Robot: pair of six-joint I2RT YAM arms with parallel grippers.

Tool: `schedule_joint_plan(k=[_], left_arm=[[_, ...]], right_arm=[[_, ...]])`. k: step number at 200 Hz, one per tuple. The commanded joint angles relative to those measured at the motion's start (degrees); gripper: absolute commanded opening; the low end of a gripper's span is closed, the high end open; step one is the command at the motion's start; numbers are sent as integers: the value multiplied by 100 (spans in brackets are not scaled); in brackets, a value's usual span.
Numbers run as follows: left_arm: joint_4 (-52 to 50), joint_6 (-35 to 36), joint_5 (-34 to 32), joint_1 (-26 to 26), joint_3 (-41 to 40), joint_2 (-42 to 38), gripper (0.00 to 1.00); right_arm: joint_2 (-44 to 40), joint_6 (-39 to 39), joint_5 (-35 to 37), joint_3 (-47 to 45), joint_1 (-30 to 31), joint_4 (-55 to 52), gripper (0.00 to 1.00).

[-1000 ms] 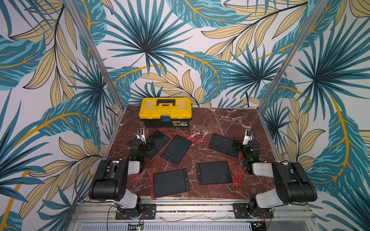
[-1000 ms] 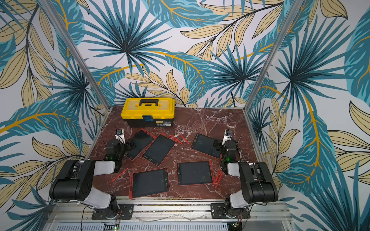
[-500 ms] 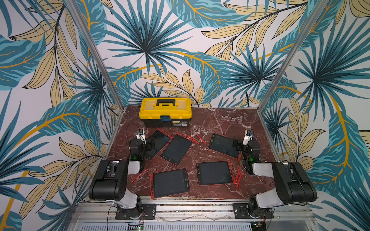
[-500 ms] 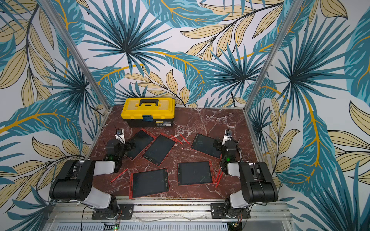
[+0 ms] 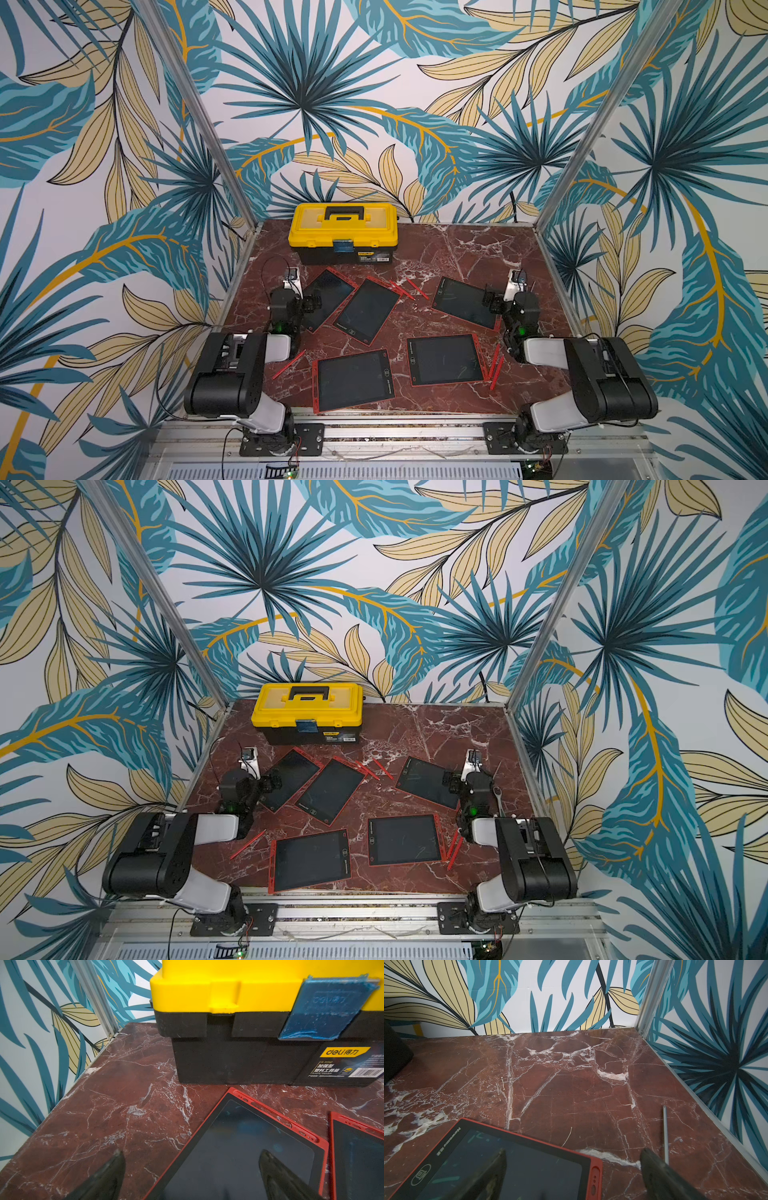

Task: Place the stylus back onto the writing tablet
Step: Move the writing tablet to the center of the board.

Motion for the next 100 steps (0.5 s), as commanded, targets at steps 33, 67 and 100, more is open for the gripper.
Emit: schedule_joint_plan(k=[33,67,100], left_arm=[[87,99,214,50,21,-178,100],[-350,46,-99,37,55,-870,100],[-1554,-239,-448,-97,334,-1694,100]], right_arm=[[14,-46,26,10,-30,31,99],[-137,22,243,-203,-28,360,99],[-720,49,451,-180,-21,-160,100]])
